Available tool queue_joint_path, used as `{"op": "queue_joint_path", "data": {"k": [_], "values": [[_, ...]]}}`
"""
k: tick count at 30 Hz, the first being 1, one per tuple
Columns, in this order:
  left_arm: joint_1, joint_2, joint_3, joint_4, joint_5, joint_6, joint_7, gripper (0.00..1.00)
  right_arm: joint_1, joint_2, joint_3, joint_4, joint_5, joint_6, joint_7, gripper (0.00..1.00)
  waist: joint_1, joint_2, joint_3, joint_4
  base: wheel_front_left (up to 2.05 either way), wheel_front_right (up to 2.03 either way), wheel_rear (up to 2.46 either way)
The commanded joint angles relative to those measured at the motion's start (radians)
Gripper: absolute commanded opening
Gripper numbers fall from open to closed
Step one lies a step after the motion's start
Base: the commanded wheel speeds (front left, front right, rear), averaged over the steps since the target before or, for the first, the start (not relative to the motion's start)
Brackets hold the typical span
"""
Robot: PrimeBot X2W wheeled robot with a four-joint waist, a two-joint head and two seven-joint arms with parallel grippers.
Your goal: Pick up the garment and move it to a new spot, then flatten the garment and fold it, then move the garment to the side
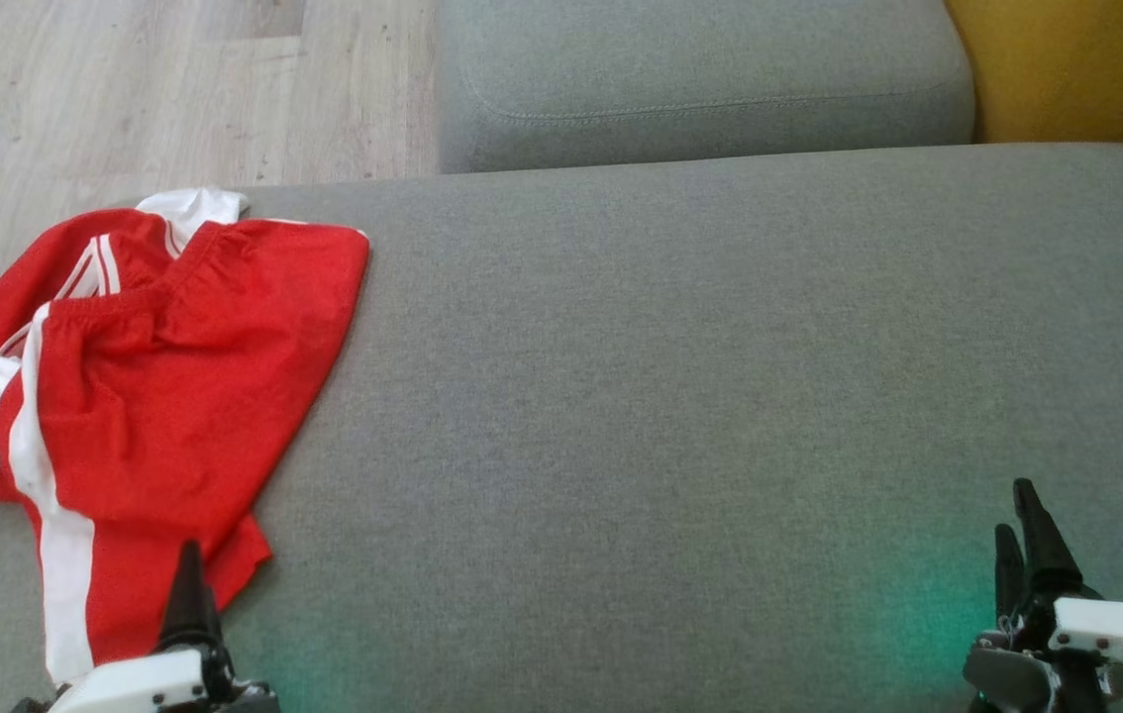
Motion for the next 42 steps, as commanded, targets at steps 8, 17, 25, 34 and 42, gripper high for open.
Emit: {"op": "queue_joint_path", "data": {"k": [8,17,25,34,42], "values": [[-0.04,0.003,-0.022,-0.075,0.129,0.008,-0.03,1.0,-0.038,-0.003,0.017,-0.051,-0.153,0.001,-0.032,1.0,0.0,0.0,-0.009,0.002,0.0,0.0,0.0],[-0.039,0.003,-0.055,-0.105,0.259,0.032,-0.057,1.0,-0.033,-0.003,0.052,-0.067,-0.294,0.002,-0.058,1.0,0.0,0.0,-0.021,0.002,0.0,0.0,0.0],[-0.04,0.003,-0.085,-0.12,0.359,0.046,-0.077,1.0,-0.031,-0.004,0.069,-0.076,-0.386,0.002,-0.079,1.0,0.0,0.0,-0.03,0.002,0.0,0.0,0.0],[-0.039,0.004,-0.115,-0.142,0.493,0.066,-0.107,1.0,-0.029,-0.005,0.095,-0.076,-0.514,0.003,-0.108,1.0,0.0,0.0,-0.045,0.005,0.0,0.0,0.0],[-0.04,0.004,-0.136,-0.161,0.593,0.075,-0.13,1.0,-0.031,-0.005,0.119,-0.078,-0.603,0.003,-0.132,1.0,0.0,0.0,-0.053,0.008,0.0,0.0,0.0]]}}
